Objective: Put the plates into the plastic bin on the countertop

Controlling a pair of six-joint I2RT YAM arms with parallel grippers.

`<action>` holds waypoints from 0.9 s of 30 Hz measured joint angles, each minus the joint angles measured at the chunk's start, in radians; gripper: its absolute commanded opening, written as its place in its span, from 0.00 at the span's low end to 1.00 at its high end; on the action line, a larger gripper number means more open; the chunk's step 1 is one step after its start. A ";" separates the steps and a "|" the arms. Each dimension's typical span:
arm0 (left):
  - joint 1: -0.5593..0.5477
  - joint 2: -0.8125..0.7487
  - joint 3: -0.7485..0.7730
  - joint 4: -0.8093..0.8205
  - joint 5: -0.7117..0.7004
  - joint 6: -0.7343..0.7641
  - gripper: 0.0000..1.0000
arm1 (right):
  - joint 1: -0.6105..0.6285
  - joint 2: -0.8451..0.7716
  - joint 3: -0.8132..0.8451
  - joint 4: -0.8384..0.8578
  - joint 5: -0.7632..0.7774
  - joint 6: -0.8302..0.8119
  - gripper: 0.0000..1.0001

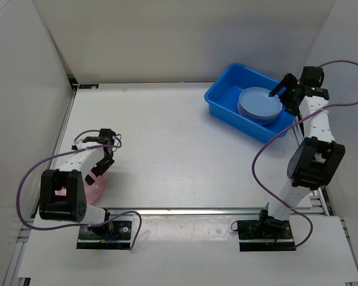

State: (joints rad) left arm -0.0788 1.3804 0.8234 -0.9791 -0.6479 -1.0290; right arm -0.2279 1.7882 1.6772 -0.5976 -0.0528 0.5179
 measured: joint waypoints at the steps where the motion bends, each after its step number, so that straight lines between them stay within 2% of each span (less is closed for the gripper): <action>1: 0.001 0.026 0.000 0.008 0.000 -0.001 0.99 | 0.000 0.000 -0.003 -0.002 -0.007 -0.001 0.97; 7: 0.011 0.140 -0.011 0.051 0.001 -0.005 0.96 | 0.000 0.000 -0.003 0.000 -0.055 -0.002 0.97; 13: 0.028 0.210 0.019 0.060 -0.048 -0.008 0.83 | 0.000 0.000 -0.004 0.002 -0.078 -0.002 0.97; 14: 0.029 0.222 0.025 0.060 -0.057 -0.007 0.78 | 0.000 0.000 -0.004 0.002 -0.079 -0.002 0.97; 15: 0.029 0.233 0.030 0.062 -0.066 -0.007 0.69 | 0.000 0.000 -0.004 0.002 -0.080 -0.002 0.97; 17: 0.030 0.253 0.036 0.076 -0.078 -0.006 0.61 | 0.000 0.000 -0.005 0.003 -0.081 -0.002 0.97; 18: 0.030 0.263 0.040 0.080 -0.086 -0.004 0.51 | 0.000 -0.002 -0.005 0.003 -0.081 -0.002 0.97; 20: 0.030 0.282 0.043 0.096 -0.093 0.000 0.40 | 0.000 -0.006 -0.006 0.003 -0.081 -0.002 0.97; 21: 0.030 0.290 0.044 0.100 -0.097 0.003 0.29 | 0.000 -0.007 -0.007 0.003 -0.081 -0.002 0.97; 23: 0.032 0.300 0.043 0.104 -0.098 0.010 0.19 | 0.000 -0.020 -0.011 0.006 -0.081 -0.002 0.97; 24: 0.032 0.302 0.042 0.104 -0.099 0.022 0.10 | 0.000 -0.029 -0.018 0.010 -0.081 -0.002 0.97; 27: 0.031 0.301 0.042 0.084 -0.083 0.061 0.10 | 0.000 -0.055 -0.031 0.017 -0.081 -0.002 0.97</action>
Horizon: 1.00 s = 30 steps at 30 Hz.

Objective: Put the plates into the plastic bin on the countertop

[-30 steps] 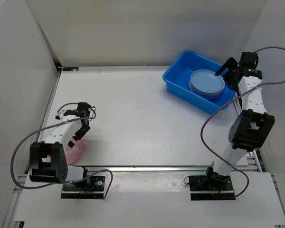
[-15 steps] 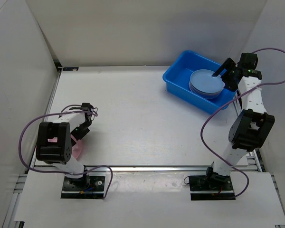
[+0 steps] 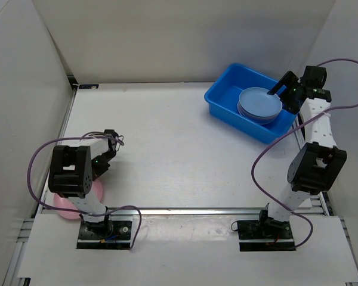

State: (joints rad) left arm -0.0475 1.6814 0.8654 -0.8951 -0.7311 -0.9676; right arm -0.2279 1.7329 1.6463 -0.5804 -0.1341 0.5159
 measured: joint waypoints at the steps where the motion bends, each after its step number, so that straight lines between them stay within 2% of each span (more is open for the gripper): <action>1: -0.003 0.000 0.002 -0.003 0.003 0.011 0.10 | 0.000 -0.007 -0.003 0.003 0.000 0.000 0.97; 4: -0.040 -0.014 0.016 -0.006 0.018 0.046 0.10 | 0.000 -0.027 -0.008 0.006 -0.002 0.000 0.97; 9: -0.179 -0.108 0.124 0.023 0.031 0.126 0.10 | 0.008 -0.055 -0.021 0.015 -0.033 -0.005 0.97; 15: -0.365 -0.257 0.236 0.220 0.077 0.421 0.10 | 0.082 -0.062 -0.025 0.032 -0.135 -0.108 0.97; 23: -0.614 -0.253 0.297 0.379 0.382 0.876 0.10 | 0.251 0.011 0.084 -0.021 -0.336 -0.333 0.98; 27: -0.715 -0.245 0.297 0.393 0.570 1.083 0.10 | 0.292 0.083 0.163 -0.059 -0.446 -0.371 0.99; 30: -0.764 -0.240 0.312 0.389 0.658 1.180 0.10 | 0.330 0.139 0.237 -0.107 -0.463 -0.383 0.99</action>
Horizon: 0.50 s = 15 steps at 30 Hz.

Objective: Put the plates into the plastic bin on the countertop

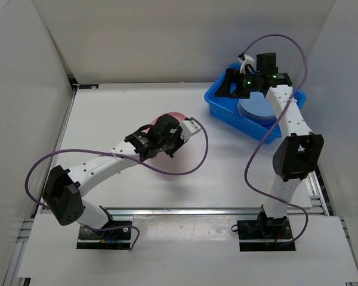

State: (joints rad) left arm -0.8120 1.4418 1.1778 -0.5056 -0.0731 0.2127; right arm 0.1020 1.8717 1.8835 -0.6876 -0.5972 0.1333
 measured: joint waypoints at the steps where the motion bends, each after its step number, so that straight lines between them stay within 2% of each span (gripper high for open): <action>1: -0.011 0.006 0.013 0.000 0.019 0.028 0.10 | 0.024 0.018 0.022 -0.015 0.004 -0.003 0.99; 9: -0.085 0.043 0.073 0.013 0.085 0.172 0.10 | 0.209 0.141 0.114 -0.105 0.010 0.043 0.99; 15: -0.103 0.083 0.085 0.012 0.068 0.208 0.10 | 0.270 0.185 0.113 -0.163 0.047 0.053 0.88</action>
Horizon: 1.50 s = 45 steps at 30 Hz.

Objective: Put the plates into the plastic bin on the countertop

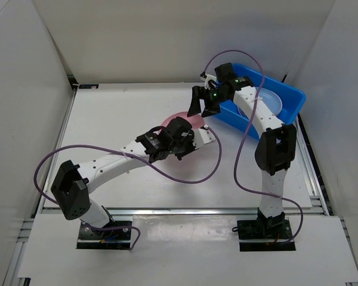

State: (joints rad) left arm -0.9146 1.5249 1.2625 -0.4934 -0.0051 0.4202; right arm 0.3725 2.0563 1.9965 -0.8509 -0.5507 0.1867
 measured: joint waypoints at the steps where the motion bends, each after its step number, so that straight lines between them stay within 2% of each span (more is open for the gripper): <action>1: 0.000 0.003 0.000 0.000 -0.007 0.002 0.10 | 0.003 0.000 -0.005 -0.006 0.011 0.002 0.77; 3: 0.000 0.003 0.001 0.000 -0.018 0.006 0.10 | 0.004 -0.002 -0.020 -0.010 0.030 0.001 0.52; 4: 0.000 0.003 0.001 0.002 -0.026 0.007 0.10 | 0.003 -0.002 -0.030 -0.013 0.035 0.000 0.50; 7: 0.000 0.003 0.002 0.009 -0.051 0.012 0.10 | 0.001 -0.002 -0.057 -0.023 0.047 0.008 0.53; 8: -0.001 0.003 0.002 0.013 -0.059 0.014 0.10 | 0.000 -0.002 -0.063 -0.026 0.045 0.008 0.31; 11: -0.004 0.003 0.002 0.021 -0.062 0.020 0.10 | 0.000 -0.006 -0.064 -0.031 0.023 0.012 0.00; 12: -0.005 0.003 0.002 0.019 -0.063 0.019 0.10 | 0.002 -0.010 -0.063 -0.024 0.018 0.021 0.00; 13: -0.013 0.003 0.002 0.023 -0.070 0.019 0.21 | 0.005 -0.016 -0.063 -0.018 0.025 0.022 0.00; 14: -0.015 0.003 0.002 0.029 -0.079 0.020 0.24 | 0.005 -0.021 -0.063 -0.015 0.027 0.023 0.00; 15: -0.016 0.003 0.002 0.039 -0.085 0.020 0.42 | 0.002 -0.026 -0.063 -0.010 0.028 0.024 0.00; 17: -0.015 0.002 0.002 0.061 -0.095 0.024 0.66 | -0.005 -0.037 -0.063 0.006 0.028 0.031 0.00; 18: -0.015 -0.001 0.002 0.074 -0.101 0.016 0.99 | -0.011 -0.043 -0.063 0.015 0.027 0.039 0.00; 23: -0.010 -0.060 -0.029 0.137 -0.124 -0.043 0.99 | -0.073 -0.080 -0.061 0.070 0.028 0.105 0.00; 27: 0.017 -0.165 -0.101 0.207 -0.143 -0.212 0.99 | -0.214 -0.104 -0.057 0.122 0.046 0.202 0.00; 29: 0.080 -0.216 -0.116 0.226 -0.136 -0.348 0.99 | -0.313 -0.120 -0.070 0.161 0.084 0.259 0.00; 30: 0.151 -0.245 -0.125 0.248 -0.124 -0.467 0.99 | -0.364 -0.131 -0.083 0.180 0.111 0.282 0.00; 31: 0.180 -0.256 -0.128 0.252 -0.117 -0.511 0.99 | -0.409 -0.142 -0.098 0.193 0.144 0.306 0.00; 34: 0.400 -0.285 -0.159 0.286 0.019 -0.723 0.99 | -0.532 -0.179 -0.157 0.229 0.243 0.362 0.00; 37: 0.560 -0.257 -0.183 0.289 0.135 -0.836 0.99 | -0.607 -0.188 -0.197 0.268 0.315 0.402 0.00; 41: 0.625 -0.190 -0.198 0.271 0.237 -0.892 0.99 | -0.634 -0.183 -0.228 0.294 0.378 0.426 0.00; 44: 0.645 -0.176 -0.204 0.252 0.259 -0.900 0.99 | -0.634 -0.171 -0.228 0.318 0.407 0.434 0.00; 45: 0.651 -0.175 -0.204 0.246 0.259 -0.900 0.99 | -0.633 -0.160 -0.228 0.327 0.415 0.435 0.04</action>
State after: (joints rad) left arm -0.2634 1.3495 1.0588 -0.2474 0.2543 -0.4793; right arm -0.2607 1.8961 1.7683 -0.5243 -0.1352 0.6220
